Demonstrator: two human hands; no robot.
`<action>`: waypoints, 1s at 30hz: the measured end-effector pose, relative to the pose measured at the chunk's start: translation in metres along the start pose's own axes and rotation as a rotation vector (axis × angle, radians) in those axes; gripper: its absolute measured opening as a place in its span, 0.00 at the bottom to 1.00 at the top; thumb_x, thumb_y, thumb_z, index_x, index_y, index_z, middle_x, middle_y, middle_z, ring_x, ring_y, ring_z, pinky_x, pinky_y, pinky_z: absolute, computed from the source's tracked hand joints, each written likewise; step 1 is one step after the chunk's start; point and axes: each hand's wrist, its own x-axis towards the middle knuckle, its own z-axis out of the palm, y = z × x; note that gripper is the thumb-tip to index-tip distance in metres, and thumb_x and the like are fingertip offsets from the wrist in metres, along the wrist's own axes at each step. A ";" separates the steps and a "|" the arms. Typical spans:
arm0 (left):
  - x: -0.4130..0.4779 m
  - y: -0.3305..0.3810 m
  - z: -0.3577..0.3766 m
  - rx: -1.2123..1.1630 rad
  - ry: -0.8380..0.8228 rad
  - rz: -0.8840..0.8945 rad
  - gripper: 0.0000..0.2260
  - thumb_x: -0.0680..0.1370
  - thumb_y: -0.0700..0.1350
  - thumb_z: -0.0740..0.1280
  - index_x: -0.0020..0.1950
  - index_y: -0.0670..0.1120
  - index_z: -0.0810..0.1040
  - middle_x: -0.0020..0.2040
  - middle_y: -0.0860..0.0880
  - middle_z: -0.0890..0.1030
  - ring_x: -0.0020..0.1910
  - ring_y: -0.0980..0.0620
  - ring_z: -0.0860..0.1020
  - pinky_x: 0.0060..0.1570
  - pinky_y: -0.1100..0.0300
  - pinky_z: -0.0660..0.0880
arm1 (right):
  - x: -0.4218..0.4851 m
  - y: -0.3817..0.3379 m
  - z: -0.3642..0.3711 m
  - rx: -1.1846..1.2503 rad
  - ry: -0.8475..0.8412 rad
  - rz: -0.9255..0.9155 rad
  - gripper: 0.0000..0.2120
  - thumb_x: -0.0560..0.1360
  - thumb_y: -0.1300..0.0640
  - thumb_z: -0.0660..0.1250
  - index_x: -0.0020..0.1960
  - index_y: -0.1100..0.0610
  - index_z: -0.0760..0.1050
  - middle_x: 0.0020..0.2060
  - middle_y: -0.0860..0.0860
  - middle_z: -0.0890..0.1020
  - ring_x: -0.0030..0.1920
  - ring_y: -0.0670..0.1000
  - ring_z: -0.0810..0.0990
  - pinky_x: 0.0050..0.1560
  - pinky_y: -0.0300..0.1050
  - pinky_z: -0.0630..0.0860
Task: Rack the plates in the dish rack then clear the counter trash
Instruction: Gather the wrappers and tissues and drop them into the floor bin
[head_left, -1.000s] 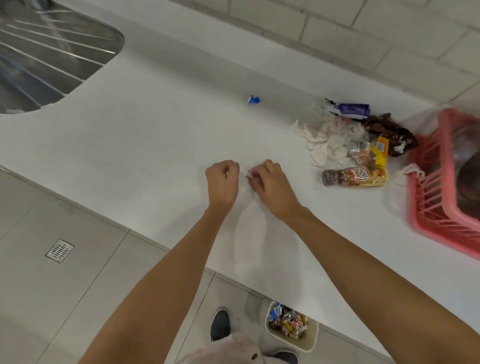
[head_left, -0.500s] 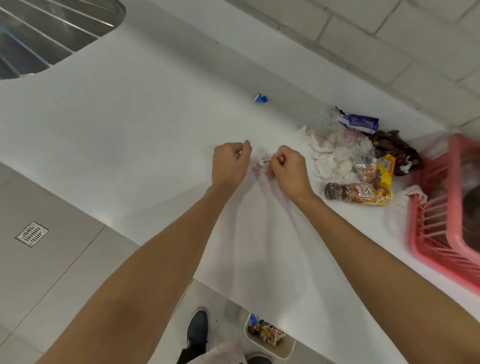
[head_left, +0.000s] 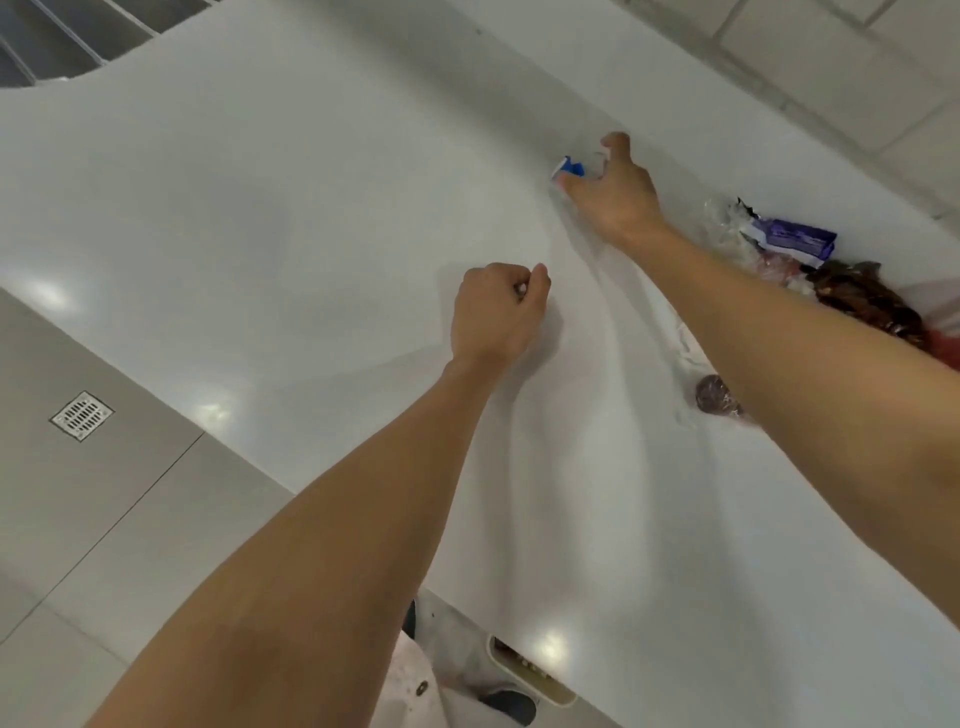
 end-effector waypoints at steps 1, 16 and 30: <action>-0.001 0.000 0.000 0.003 -0.002 -0.010 0.23 0.77 0.46 0.62 0.26 0.48 0.55 0.22 0.53 0.56 0.24 0.52 0.56 0.29 0.58 0.57 | 0.007 -0.003 0.005 -0.069 -0.017 -0.023 0.35 0.76 0.38 0.62 0.75 0.54 0.55 0.63 0.56 0.74 0.60 0.57 0.76 0.58 0.50 0.74; -0.005 -0.006 -0.002 0.103 0.023 -0.010 0.22 0.76 0.45 0.62 0.25 0.47 0.56 0.22 0.51 0.57 0.25 0.52 0.56 0.28 0.57 0.58 | 0.010 0.005 0.045 -0.296 -0.002 -0.270 0.13 0.80 0.57 0.55 0.51 0.64 0.74 0.50 0.61 0.75 0.48 0.60 0.74 0.49 0.51 0.70; -0.009 -0.003 -0.001 0.013 0.052 -0.018 0.17 0.70 0.43 0.59 0.24 0.49 0.56 0.21 0.53 0.56 0.25 0.53 0.56 0.28 0.55 0.57 | -0.039 -0.030 0.045 -0.198 -0.059 -0.456 0.24 0.76 0.37 0.60 0.58 0.57 0.70 0.54 0.51 0.71 0.46 0.51 0.72 0.47 0.46 0.69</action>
